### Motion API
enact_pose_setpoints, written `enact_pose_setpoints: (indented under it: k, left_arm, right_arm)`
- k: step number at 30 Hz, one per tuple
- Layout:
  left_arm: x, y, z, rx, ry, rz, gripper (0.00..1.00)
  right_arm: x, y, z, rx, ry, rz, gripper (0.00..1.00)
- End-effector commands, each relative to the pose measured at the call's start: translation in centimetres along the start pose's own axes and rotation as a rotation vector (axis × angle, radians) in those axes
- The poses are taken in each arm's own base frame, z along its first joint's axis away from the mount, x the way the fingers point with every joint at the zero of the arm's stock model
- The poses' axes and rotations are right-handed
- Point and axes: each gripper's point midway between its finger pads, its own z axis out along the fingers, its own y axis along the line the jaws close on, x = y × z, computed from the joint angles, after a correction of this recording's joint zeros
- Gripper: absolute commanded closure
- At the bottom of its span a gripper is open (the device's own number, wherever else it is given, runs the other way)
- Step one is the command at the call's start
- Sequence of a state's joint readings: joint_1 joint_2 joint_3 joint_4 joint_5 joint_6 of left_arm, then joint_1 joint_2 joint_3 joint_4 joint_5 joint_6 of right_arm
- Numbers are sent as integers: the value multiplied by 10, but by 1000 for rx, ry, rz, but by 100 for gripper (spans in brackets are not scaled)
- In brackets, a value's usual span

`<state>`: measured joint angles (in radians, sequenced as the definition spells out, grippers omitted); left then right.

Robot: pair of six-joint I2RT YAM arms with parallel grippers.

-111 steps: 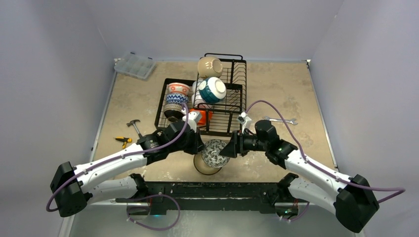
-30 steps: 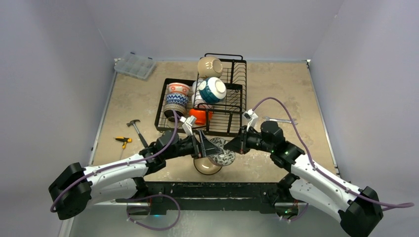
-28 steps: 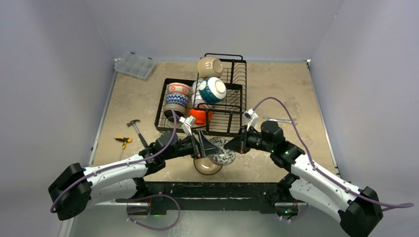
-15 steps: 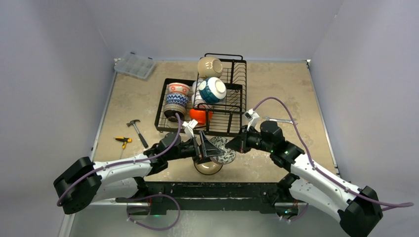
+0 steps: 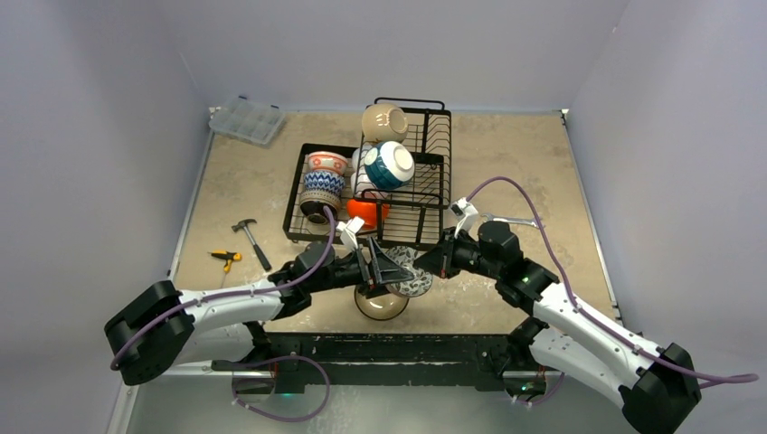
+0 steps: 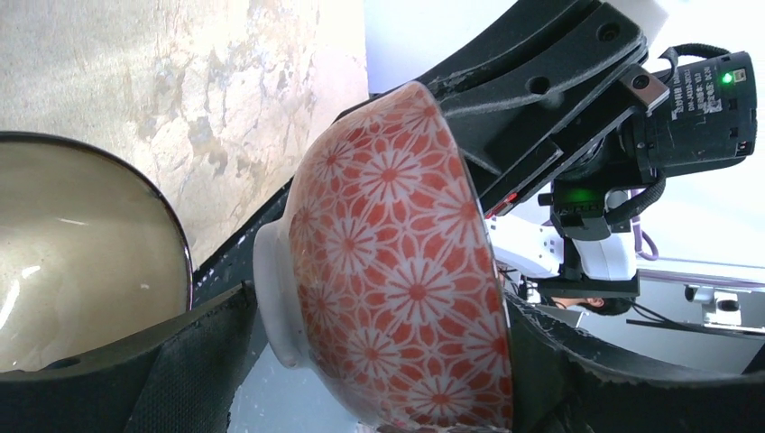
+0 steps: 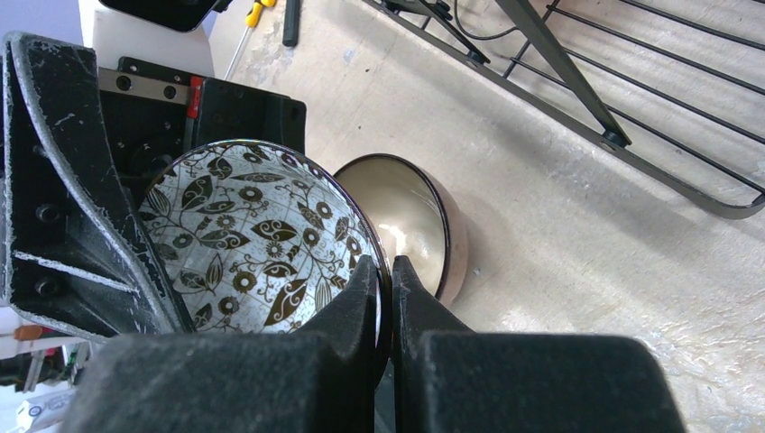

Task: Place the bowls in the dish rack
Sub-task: Pick up the bowl from the center of the board.

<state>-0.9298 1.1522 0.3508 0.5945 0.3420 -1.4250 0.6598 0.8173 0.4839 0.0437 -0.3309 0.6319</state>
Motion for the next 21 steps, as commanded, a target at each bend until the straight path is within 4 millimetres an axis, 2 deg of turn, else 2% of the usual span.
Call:
enact_pose_setpoints:
  k: [1, 3, 5, 10, 15, 21]
  left_arm:
    - [-12, -30, 7, 78, -43, 45, 18]
    - [-13, -32, 8, 86, -46, 52, 22]
    - [-14, -35, 7, 96, -49, 55, 29]
    - [-13, -35, 5, 102, -50, 52, 41]
    - [-12, -33, 1, 102, -53, 51, 47]
    - [-12, -31, -1, 97, -61, 54, 48]
  right_arm:
    - [-37, 32, -6, -93, -110, -34, 100]
    - [-36, 31, -5, -91, -110, -34, 100]
    - [-36, 30, -5, -86, -109, -35, 100]
    - [-35, 27, -4, -76, -106, -33, 91]
    - [-36, 25, -5, -63, -108, -34, 74]
    - [-30, 20, -7, -31, -90, -11, 50]
